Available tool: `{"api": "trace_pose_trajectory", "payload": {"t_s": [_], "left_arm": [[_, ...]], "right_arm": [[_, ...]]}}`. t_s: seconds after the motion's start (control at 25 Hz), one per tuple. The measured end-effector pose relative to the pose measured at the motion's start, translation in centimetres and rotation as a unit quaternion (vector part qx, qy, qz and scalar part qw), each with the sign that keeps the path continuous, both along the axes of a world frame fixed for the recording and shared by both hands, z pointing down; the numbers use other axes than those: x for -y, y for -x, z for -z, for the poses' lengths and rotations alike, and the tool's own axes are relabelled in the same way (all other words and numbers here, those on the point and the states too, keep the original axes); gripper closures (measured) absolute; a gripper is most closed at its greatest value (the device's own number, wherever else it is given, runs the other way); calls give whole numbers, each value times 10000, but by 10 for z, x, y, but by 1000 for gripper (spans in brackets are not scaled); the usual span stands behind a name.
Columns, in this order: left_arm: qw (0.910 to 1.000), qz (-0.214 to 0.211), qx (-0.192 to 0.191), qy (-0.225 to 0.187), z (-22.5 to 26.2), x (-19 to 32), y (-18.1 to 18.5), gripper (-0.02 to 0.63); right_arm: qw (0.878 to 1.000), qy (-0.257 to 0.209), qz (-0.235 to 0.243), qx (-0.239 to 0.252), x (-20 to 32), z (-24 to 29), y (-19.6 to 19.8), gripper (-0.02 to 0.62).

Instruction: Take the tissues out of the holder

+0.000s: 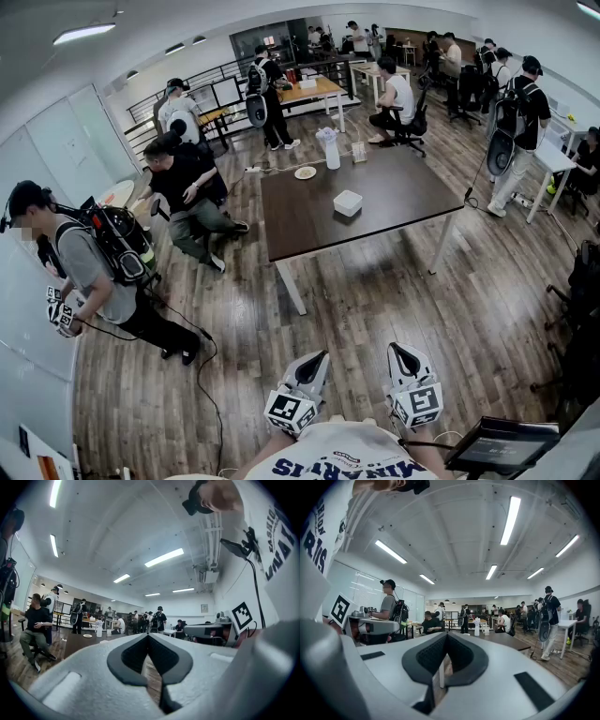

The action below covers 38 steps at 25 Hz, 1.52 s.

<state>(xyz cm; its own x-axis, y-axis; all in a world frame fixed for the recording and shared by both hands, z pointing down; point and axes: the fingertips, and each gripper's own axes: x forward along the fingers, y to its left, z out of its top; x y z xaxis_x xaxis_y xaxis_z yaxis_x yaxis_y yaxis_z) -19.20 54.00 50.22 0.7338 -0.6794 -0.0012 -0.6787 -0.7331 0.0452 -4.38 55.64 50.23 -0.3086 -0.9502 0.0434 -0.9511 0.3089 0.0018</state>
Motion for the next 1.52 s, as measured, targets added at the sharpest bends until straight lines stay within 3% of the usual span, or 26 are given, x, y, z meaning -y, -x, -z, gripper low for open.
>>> {"api": "trace_pose_trajectory", "payload": {"t_s": [0.6,0.92,1.16,1.52], "left_arm": [[10000,51,76,-26,-2,-13,-35,602],[9997,0,123,188,-20,-12,-53,601],[9997,-52,39,248,-29,25,-64,603],[9989,-149,-113,437,-63,134,-65,601]], "right_arm": [[9995,78,208,242,-8,-4,-29,588],[9984,19,-299,485,1,-15,-68,586],[9985,131,-404,332,32,-26,-88,584],[9985,77,-502,217,128,-40,-85,584]]}}
